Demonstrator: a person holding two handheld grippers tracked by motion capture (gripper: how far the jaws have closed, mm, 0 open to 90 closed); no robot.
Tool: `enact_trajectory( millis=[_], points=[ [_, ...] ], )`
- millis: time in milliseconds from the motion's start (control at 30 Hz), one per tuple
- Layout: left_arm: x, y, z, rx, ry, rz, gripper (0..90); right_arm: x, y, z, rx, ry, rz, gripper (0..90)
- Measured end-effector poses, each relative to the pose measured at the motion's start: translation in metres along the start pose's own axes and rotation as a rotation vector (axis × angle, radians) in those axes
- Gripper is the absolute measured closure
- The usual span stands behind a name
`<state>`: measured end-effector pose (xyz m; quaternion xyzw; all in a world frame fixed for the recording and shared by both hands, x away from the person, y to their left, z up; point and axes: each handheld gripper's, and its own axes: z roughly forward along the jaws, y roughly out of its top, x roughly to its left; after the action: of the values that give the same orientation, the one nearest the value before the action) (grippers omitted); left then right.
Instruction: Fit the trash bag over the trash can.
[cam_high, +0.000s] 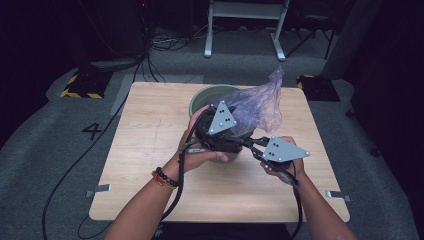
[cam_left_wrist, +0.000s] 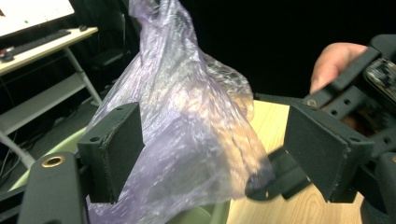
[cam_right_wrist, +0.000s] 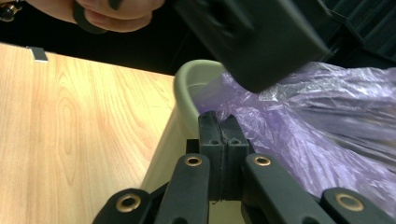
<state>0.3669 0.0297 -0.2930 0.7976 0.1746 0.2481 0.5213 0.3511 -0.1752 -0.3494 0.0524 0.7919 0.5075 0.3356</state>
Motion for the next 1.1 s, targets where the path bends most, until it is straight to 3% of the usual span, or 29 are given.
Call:
enact_trajectory(
  millis=[133, 233, 267, 333, 367, 433, 467, 500, 567, 633, 767, 833, 933, 1000, 1033, 1067, 1100],
  points=[
    [-0.003, 0.0, 0.003, 0.04, 0.037, 0.017, 20.7, 0.006, 0.001, 0.002, 0.01, 0.001, -0.027, 90.0],
    [-0.004, -0.004, 0.006, 0.073, 0.063, 0.031, 31.3, 0.012, 0.002, 0.003, 0.012, 0.002, -0.042, 90.0],
    [-0.002, -0.006, 0.006, 0.08, 0.054, 0.027, 33.8, 0.014, 0.002, 0.003, 0.011, 0.001, -0.05, 90.0],
    [0.001, -0.01, 0.004, 0.087, 0.046, 0.027, 47.6, 0.019, 0.001, 0.002, 0.012, 0.001, -0.05, 89.0],
    [0.003, -0.012, 0.002, 0.092, 0.028, 0.032, 47.6, 0.019, 0.001, 0.002, 0.012, 0.001, -0.05, 89.0],
    [0.004, -0.016, -0.001, 0.094, 0.01, 0.044, 65.6, 0.021, -0.001, 0.002, 0.01, -0.004, -0.045, 88.4],
    [0.004, -0.018, -0.002, 0.097, -0.001, 0.055, 65.6, 0.021, -0.001, 0.002, 0.01, -0.004, -0.045, 88.4],
    [0.003, -0.021, -0.006, 0.09, -0.003, 0.067, 73.7, 0.023, -0.002, 0.003, 0.012, -0.008, -0.042, 85.5],
    [0.003, -0.023, -0.008, 0.087, -0.005, 0.073, 80.9, 0.025, -0.002, 0.003, 0.008, -0.009, -0.033, 82.4],
    [0.003, -0.026, -0.012, 0.078, -0.016, 0.077, 83.4, 0.025, -0.003, 0.002, 0.004, -0.009, -0.03, 80.9],
    [0.0, -0.034, -0.02, 0.066, -0.015, 0.086, 87.9, 0.023, -0.009, -0.009, -0.027, -0.013, 0.03, 64.8],
    [0.0, -0.039, -0.023, 0.057, -0.01, 0.078, 88.4, 0.022, -0.01, -0.012, -0.036, -0.024, 0.046, 62.9],
    [0.0, -0.045, -0.028, 0.044, -0.008, 0.065, 89.3, 0.013, -0.017, -0.029, -0.059, -0.089, 0.114, 56.0],
    [0.0, -0.05, -0.03, 0.036, -0.011, 0.049, 89.3, 0.01, -0.018, -0.033, -0.064, -0.107, 0.13, 54.1],
    [0.0, -0.052, -0.031, 0.033, -0.01, 0.046, 89.3, 0.008, -0.019, -0.036, -0.07, -0.126, 0.15, 50.2],
    [0.0, -0.055, -0.032, 0.027, -0.008, 0.042, 89.3, 0.001, -0.021, -0.042, -0.063, -0.188, 0.205, 37.6],
    [0.0, -0.057, -0.032, 0.024, -0.007, 0.038, 89.3, 0.001, -0.021, -0.042, -0.063, -0.188, 0.205, 37.6]
  ],
)
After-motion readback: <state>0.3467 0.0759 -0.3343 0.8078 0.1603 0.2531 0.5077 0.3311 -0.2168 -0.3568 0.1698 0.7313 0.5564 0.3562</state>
